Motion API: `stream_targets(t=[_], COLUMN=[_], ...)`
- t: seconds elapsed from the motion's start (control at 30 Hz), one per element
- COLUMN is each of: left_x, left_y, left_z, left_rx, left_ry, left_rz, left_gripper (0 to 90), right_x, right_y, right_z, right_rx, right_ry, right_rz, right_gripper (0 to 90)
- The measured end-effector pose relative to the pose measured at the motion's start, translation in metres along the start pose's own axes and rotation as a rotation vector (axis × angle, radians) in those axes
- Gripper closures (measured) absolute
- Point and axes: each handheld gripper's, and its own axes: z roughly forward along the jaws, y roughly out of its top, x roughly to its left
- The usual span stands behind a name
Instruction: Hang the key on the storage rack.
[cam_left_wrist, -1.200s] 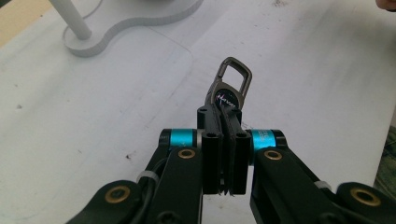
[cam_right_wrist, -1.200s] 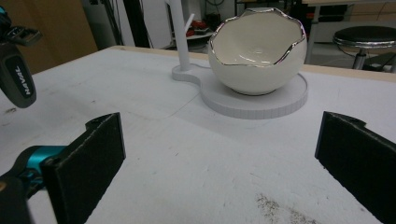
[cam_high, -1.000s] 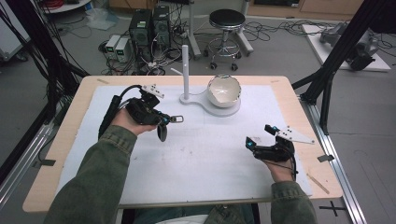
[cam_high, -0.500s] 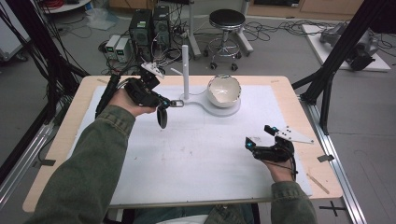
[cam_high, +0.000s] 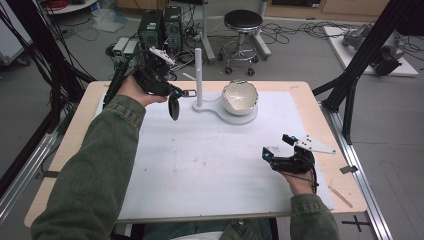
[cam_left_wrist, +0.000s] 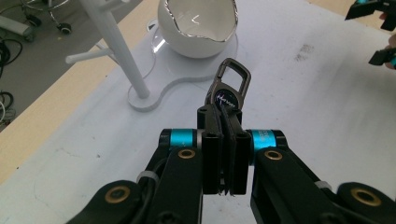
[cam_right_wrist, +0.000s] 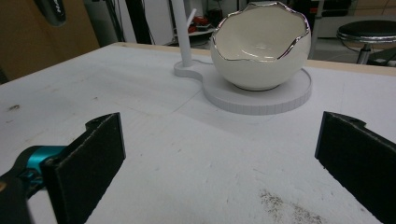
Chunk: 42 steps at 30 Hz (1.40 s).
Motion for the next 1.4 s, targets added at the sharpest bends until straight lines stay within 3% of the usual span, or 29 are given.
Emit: stream_targets(t=[0.47, 0.63, 0.87, 1.1, 1.4], left_x=[0.033, 0.038, 0.042, 0.049, 0.048], left_y=[0.009, 0.012, 0.024, 0.029, 0.037], left_z=[0.001, 0.007, 0.015, 0.022, 0.022], left_rx=[-0.022, -0.036, -0.037, -0.061, -0.079], left_ry=[0.013, 0.033, 0.039, 0.037, 0.052], left_rz=[-0.062, -0.080, -0.072, -0.104, -0.093], left_gripper=[86.7, 86.6, 86.6, 86.6, 86.6], right_x=[0.000, -0.001, -0.001, -0.002, -0.002], right_y=[0.000, -0.001, -0.001, -0.001, -0.001], right_z=[-0.001, -0.002, -0.001, -0.001, -0.001], right_rx=[-0.002, -0.004, -0.009, -0.006, -0.005], right_ry=[-0.001, -0.003, -0.001, 0.001, 0.000], right_rz=[0.005, 0.009, 0.006, 0.010, 0.008], right_gripper=[0.5, 0.5, 0.5, 0.5, 0.5])
